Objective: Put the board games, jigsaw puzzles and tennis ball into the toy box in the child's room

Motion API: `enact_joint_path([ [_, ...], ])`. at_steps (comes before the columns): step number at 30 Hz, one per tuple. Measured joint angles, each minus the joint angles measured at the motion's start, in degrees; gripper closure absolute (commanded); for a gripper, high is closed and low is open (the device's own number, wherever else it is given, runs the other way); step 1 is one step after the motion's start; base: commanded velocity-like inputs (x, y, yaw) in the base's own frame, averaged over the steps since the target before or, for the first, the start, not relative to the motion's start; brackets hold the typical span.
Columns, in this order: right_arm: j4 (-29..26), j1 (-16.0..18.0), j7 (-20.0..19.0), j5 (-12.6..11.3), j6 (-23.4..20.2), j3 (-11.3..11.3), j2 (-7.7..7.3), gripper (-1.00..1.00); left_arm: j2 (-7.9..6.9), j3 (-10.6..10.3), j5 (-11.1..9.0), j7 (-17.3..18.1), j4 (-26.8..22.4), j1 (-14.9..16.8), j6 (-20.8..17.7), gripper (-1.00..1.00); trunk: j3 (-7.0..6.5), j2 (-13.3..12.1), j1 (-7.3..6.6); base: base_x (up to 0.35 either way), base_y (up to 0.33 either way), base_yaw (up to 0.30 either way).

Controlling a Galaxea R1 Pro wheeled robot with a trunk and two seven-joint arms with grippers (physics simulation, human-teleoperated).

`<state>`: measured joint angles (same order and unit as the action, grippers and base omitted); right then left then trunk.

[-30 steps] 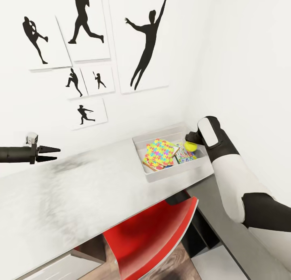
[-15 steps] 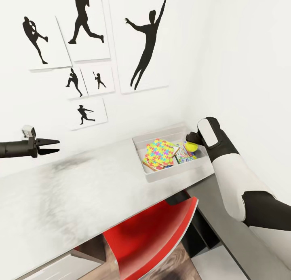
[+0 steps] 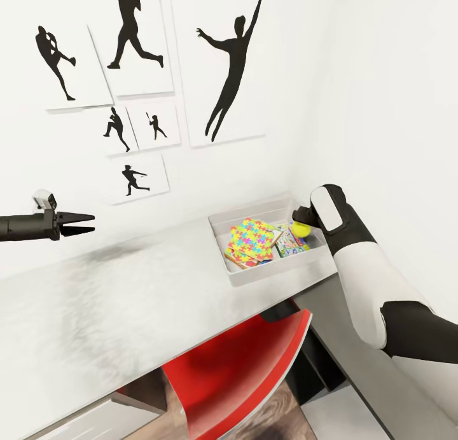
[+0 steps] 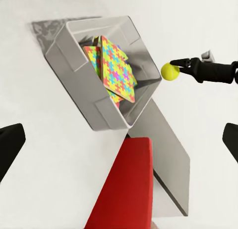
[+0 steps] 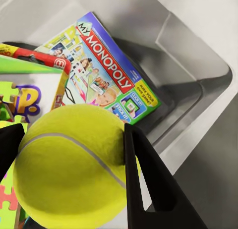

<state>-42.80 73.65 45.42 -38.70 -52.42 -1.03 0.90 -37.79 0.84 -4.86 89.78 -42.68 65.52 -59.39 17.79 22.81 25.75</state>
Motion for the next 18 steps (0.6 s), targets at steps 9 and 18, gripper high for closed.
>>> enact_joint_path([
  [9,0.24,-0.2,-0.1,0.01,0.75,-0.22,0.0,1.0,-0.03,0.0,-0.09,0.0,-0.14,0.0,0.0,-1.0,0.0,0.0,0.0,0.0,0.0,0.0],
  [18,-0.05,-0.4,-1.64,0.08,1.23,-0.16,-0.08,1.0,-0.11,-0.06,-0.06,0.0,-0.18,0.0,0.0,-1.0,0.08,0.0,0.0,0.0,0.0,0.0],
])
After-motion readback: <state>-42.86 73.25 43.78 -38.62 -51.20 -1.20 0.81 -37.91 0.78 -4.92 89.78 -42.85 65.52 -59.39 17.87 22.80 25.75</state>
